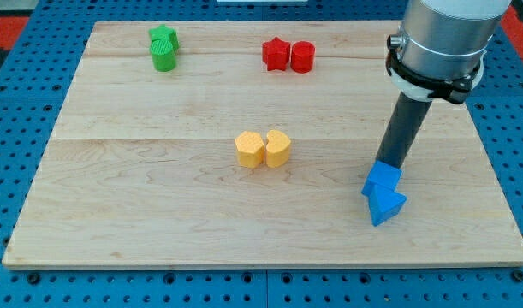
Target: Move the red blocks to the left side
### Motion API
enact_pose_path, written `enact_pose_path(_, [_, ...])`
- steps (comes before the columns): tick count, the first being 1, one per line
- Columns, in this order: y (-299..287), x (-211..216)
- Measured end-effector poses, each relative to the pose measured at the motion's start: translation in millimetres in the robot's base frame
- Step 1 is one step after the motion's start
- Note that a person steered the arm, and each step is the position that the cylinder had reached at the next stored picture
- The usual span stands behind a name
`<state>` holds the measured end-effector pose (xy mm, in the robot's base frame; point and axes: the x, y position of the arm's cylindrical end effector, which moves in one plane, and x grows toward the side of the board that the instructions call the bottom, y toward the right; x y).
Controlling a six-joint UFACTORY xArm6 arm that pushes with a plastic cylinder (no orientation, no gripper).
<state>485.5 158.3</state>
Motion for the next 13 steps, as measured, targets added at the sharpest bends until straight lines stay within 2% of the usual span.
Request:
enact_pose_path(5, [3.3,-10.6])
enact_pose_path(8, [6.5,-39.6])
enact_pose_path(10, [-1.9,-76.0])
enact_pose_path(13, [-20.5,-159.5])
